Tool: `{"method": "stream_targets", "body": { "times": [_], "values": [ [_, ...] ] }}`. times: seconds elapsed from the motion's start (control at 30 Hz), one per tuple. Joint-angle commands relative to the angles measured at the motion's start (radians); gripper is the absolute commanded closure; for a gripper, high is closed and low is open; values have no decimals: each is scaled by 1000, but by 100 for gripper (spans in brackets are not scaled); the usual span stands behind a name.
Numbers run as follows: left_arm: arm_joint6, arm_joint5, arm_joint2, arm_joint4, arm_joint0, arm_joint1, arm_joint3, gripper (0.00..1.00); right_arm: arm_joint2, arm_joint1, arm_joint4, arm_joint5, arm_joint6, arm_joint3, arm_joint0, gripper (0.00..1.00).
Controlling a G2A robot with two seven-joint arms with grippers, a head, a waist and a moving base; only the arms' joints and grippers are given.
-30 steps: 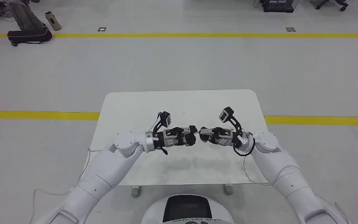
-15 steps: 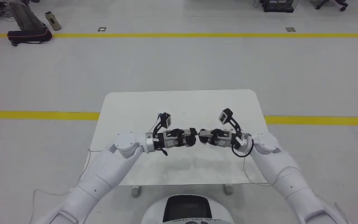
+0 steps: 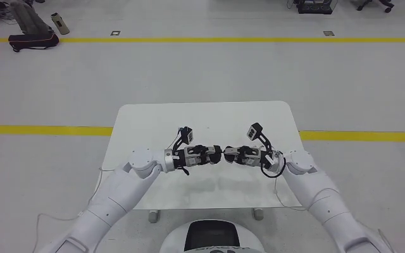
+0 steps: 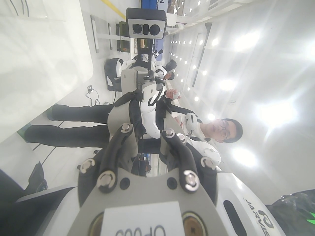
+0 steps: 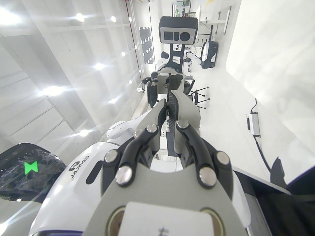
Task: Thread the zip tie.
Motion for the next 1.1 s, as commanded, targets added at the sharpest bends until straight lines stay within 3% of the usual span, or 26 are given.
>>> {"method": "stream_targets", "body": {
  "times": [0.0, 0.93, 1.0, 1.07],
  "values": [
    [1, 0, 1, -1, -1, 0, 1, 87, 1, -1, 2, -3, -2, 0, -1, 100],
    [6, -6, 23, -13, -21, -5, 20, 92, -3, -10, 13, -6, 14, 12, 10, 100],
    [7, -6, 24, -13, -21, -5, 20, 93, -3, -11, 13, -6, 16, 13, 10, 100],
    [6, -6, 25, -13, -22, -5, 21, 100, -3, -11, 14, -8, 18, 14, 11, 100]
  ]
}}
